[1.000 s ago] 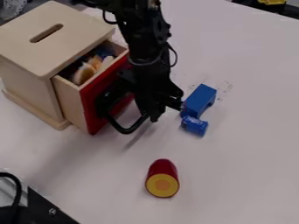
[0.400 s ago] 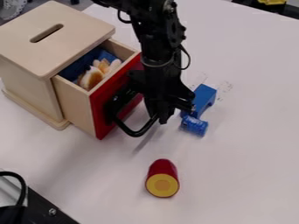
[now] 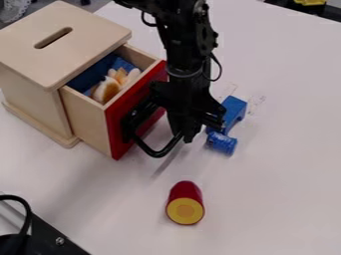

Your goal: Oppen the drawer

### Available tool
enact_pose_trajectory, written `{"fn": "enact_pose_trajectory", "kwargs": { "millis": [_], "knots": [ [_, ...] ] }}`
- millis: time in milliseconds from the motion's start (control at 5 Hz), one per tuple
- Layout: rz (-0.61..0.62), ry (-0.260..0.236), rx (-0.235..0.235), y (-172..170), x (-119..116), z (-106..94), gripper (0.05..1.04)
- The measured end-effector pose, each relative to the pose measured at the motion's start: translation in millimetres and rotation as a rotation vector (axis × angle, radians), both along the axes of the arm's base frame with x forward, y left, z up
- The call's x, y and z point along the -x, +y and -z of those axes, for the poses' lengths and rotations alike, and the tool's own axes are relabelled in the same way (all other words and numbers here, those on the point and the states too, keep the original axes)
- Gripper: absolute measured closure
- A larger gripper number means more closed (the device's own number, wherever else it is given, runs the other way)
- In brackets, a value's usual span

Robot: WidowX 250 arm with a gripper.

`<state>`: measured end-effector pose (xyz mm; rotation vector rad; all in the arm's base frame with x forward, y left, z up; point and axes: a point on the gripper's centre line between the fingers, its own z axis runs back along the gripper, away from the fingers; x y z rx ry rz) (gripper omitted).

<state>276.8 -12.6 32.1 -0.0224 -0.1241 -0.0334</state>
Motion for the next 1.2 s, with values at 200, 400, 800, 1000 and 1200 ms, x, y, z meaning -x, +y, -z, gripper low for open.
{"fn": "enact_pose_trajectory", "kwargs": {
  "millis": [200,400,800,1000,1200],
  "knots": [
    [0.006,-0.015,-0.004,-4,-9,-3.9,0.739],
    [0.006,-0.015,-0.005,-9,-9,-4.2,0.399],
    [0.003,-0.011,-0.016,-9,-8,-4.7,0.081],
    [-0.008,-0.031,-0.019,-8,-8,-14.9,0.085],
    [-0.018,-0.067,-0.022,-6,-8,-28.7,0.085]
  ]
}}
